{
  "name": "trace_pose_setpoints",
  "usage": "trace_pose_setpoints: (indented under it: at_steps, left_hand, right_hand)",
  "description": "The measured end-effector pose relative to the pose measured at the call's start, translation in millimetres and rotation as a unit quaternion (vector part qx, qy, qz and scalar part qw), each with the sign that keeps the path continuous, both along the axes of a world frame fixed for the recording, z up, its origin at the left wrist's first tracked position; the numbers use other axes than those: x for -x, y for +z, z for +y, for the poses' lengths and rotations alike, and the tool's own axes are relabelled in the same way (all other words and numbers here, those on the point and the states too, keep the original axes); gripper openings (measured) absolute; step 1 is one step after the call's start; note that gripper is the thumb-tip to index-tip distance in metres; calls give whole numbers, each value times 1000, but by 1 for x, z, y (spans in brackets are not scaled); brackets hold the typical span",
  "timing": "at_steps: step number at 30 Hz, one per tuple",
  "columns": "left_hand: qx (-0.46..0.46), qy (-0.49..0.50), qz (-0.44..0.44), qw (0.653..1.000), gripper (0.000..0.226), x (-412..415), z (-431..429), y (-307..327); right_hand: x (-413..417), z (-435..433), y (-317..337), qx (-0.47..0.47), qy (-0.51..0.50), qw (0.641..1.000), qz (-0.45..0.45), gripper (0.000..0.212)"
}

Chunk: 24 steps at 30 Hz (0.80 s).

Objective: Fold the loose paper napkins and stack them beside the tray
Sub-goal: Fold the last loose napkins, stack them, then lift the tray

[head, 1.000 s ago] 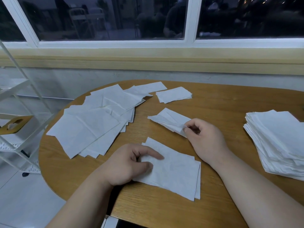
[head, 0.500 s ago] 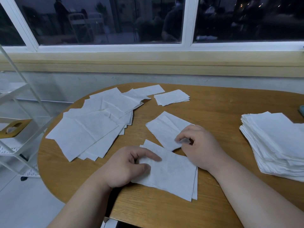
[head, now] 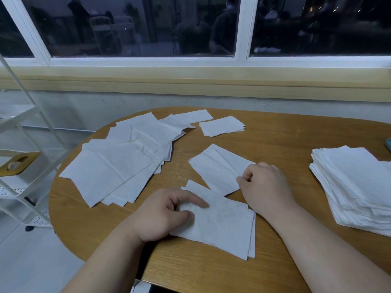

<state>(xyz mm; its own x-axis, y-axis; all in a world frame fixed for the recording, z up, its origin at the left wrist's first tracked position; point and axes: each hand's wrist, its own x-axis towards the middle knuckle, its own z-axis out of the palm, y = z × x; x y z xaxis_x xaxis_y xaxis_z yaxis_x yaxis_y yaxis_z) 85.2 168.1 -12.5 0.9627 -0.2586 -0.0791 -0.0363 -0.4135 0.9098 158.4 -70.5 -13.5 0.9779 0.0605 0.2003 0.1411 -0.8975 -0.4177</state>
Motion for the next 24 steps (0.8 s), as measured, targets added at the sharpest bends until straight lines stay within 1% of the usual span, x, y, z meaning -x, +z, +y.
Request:
trace_pose_setpoints:
  at_steps: [4,6,7,10,13,15,16,18,20,22,24]
  left_hand:
    - [-3,-2,0,1000,35,1,0,0]
    - [-3,1,0,1000,34,1,1,0]
    - [-3,1,2,1000,34,1,1,1]
    - [-1,0,10,1000,38,1,1,0]
    - [1,1,9,1000,39,1,1,0]
    - [-1,4,5,1000,36,2,0,2]
    - [-4,7,3,1000,34,2,-1,3]
    - [-5,12,4,1000,34,1,-1,3]
    - [1,12,8,1000,35,1,-2,3]
    - [-2,13,8,1000,34,1,-2,3]
    - [-9,15,4,1000,34,1,-1,3]
  right_hand:
    - [0,-1,-2,-18,20,1000,-12,29]
    - [-1,-2,0,-73,23,997,-30,26]
    - [0,-3,3,-116,18,993,-33,24]
    - [4,-7,15,-248,-6,968,-38,21]
    - [7,-10,20,-302,-24,952,-43,17]
    - [5,-11,20,-355,-36,934,-20,8]
    - [4,-11,20,-383,-42,923,-4,8]
    - [1,-12,18,-426,-49,903,27,22]
    - [-1,-12,15,-430,-51,900,45,30]
    - [-1,-10,14,-400,-49,914,45,32]
    - [1,-9,17,-393,-39,918,30,32]
